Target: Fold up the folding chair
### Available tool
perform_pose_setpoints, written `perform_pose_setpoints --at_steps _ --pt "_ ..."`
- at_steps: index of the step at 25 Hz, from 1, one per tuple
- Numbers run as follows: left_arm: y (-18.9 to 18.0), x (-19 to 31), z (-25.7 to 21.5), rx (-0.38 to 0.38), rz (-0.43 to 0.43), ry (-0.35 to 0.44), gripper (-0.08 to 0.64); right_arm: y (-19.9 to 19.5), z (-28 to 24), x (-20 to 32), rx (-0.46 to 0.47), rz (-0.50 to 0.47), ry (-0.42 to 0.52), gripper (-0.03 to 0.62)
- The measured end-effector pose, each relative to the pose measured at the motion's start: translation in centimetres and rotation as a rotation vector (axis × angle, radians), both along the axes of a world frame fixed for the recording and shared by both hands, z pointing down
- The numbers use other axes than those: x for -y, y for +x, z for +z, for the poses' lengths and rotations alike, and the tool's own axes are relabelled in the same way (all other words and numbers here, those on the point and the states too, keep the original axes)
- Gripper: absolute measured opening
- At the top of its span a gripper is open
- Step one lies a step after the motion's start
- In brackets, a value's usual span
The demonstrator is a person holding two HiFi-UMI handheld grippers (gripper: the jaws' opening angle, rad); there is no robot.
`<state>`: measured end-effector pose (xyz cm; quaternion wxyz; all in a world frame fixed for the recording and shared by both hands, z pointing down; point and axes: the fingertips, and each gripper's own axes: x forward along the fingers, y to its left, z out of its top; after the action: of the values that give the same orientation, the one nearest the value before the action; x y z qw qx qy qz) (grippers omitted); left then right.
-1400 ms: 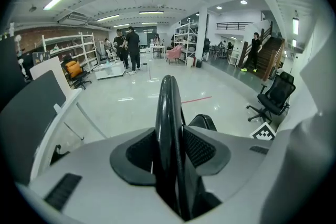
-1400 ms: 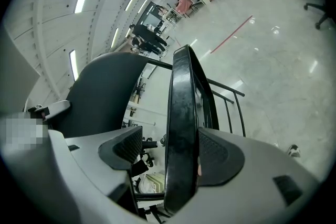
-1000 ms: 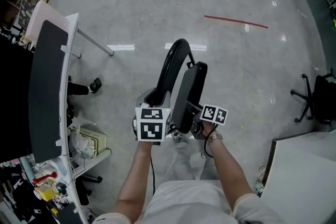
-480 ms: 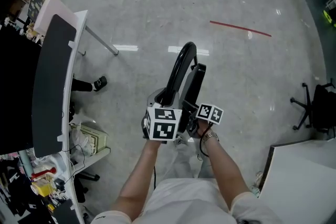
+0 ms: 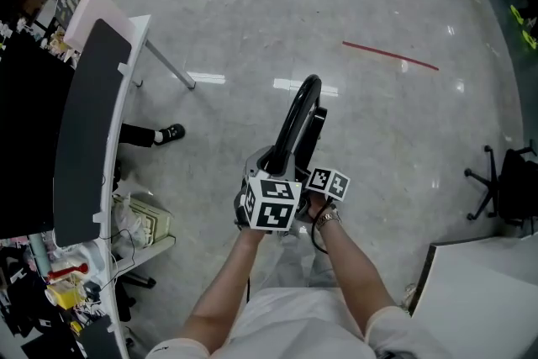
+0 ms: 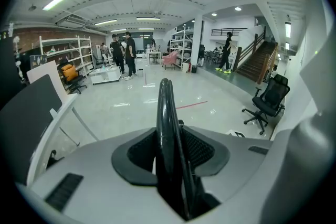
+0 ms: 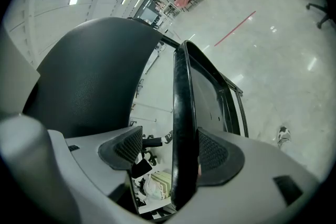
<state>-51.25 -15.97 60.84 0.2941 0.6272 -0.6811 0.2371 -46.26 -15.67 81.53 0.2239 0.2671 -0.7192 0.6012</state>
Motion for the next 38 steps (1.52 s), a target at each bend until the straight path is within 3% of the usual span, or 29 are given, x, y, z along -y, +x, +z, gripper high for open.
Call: perform_pose_setpoints --at_steps 4,7,11,14,16,22,28,33,37,38 --pt "-0.5 -0.1 0.2 -0.01 -0.002 0.0 0.149 -0.3 -0.2 -0.2 0.061 -0.041 -0.033 0.33" --pt "-0.4 0.1 0.3 -0.029 -0.002 -0.003 0.149 0.0 -0.3 -0.4 0.055 -0.196 -0.028 0.33" --pt "0.0 0.1 0.3 -0.021 -0.002 -0.021 0.146 1.6 -1.6 0.7 -0.008 -0.463 0.109 0.33" --pt "0.3 0.1 1.0 -0.023 0.015 -0.076 0.143 2.6 -5.3 4.7 0.027 -0.569 0.247 0.33" --pt "0.4 0.1 1.8 -0.025 0.035 -0.132 0.137 2.1 -9.4 7.9 0.07 -0.679 0.396 0.33" --pt "-0.5 0.0 2.6 0.0 0.041 -0.19 0.132 -2.2 -20.1 13.2 0.155 -1.218 0.898 0.33" --pt "-1.7 0.0 3.1 -0.002 0.039 -0.211 0.129 -7.0 -22.9 12.6 0.212 -1.714 1.189 0.33" --pt "-1.0 0.1 2.9 -0.025 0.038 -0.208 0.121 -8.9 -22.0 9.8 0.26 -2.098 1.294 0.33" --pt "0.6 -0.4 2.3 -0.054 0.056 -0.202 0.107 -7.4 -20.0 7.8 0.234 -2.413 1.174 0.32" --pt "0.8 -0.4 2.3 -0.059 0.06 -0.201 0.104 -7.2 -19.6 7.7 0.225 -2.465 1.153 0.275"
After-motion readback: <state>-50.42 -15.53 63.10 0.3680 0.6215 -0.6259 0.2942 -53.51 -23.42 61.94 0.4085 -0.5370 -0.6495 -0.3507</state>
